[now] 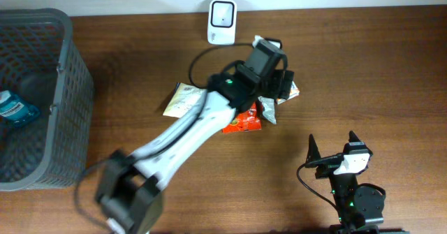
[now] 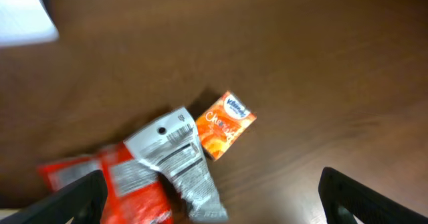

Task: Scan the item barcode
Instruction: 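Carry the grey package out and release it beside the orange box, then return the left gripper into the basket and grasp the teal bottle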

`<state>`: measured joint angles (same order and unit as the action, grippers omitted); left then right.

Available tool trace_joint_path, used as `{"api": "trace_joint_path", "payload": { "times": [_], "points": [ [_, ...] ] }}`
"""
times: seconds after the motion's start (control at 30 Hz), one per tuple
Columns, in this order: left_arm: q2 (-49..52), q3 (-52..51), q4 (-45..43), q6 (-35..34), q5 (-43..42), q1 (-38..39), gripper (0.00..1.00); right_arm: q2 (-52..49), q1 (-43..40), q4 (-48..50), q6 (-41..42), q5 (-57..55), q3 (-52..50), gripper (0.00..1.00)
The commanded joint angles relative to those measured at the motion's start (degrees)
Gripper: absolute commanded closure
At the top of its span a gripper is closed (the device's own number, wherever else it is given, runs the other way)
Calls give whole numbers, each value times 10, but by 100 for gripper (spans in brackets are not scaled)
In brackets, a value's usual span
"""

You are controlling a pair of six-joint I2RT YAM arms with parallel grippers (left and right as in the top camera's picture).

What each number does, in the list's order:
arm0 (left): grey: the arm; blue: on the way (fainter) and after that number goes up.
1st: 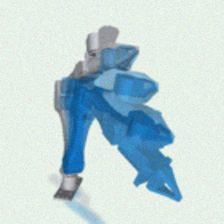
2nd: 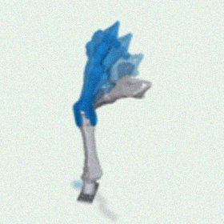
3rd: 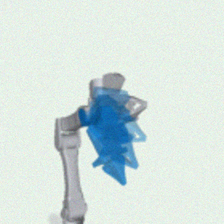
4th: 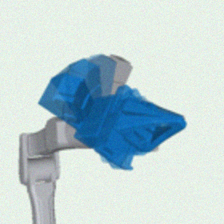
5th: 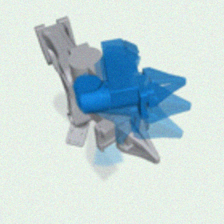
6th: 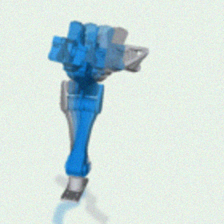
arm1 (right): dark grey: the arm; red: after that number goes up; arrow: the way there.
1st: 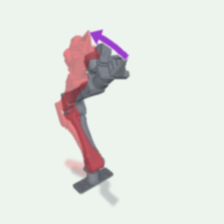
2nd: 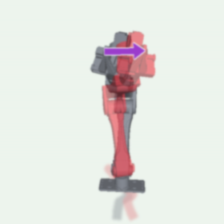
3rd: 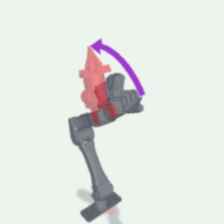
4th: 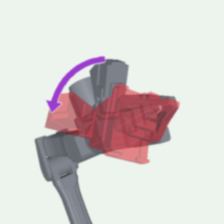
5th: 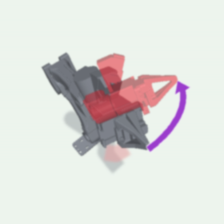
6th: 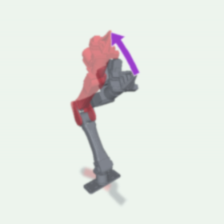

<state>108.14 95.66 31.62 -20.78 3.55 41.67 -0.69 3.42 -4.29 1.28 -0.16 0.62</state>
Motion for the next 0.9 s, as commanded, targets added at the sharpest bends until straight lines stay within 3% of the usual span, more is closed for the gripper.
{"api": "trace_joint_path", "payload": {
  "times": [0.0, 0.1, 0.17, 0.2, 0.23, 0.3, 0.43, 0.7, 0.77, 0.87],
  "points": [
    [-107, 15, 53, 76, 93, -30, 1, 2, 3, -4, 0, -5, -3, 1],
    [-158, 15, 128, 76, 223, -72, 1, 2, 3, -4, 0, -5, -3, 1],
    [-177, 15, 174, 75, 255, -119, 1, 2, 3, -4, 0, -5, -3, 1],
    [-181, 15, 185, 75, 255, -137, 1, 2, 3, -4, 0, -5, -3, 1],
    [-191, 15, 230, 0, 258, -202, 1, 2, 3, -4, 0, -5, -3, 1],
    [-192, 15, 262, -66, 237, -253, 1, 2, 3, -4, 0, -5, -3, 1],
    [-192, 15, 280, -66, 132, -342, 1, 2, 3, -4, 0, -5, -3, 1],
    [-192, 15, 291, -66, 108, -349, 1, 2, 3, -4, 0, -5, -3, 2],
    [-192, 15, 282, -66, 144, -356, 1, 2, 3, -4, 0, -5, -3, 1],
    [-192, 15, 259, -66, 141, -410, 1, 2, 3, -4, 0, -5, -3, 1]
  ]
}}
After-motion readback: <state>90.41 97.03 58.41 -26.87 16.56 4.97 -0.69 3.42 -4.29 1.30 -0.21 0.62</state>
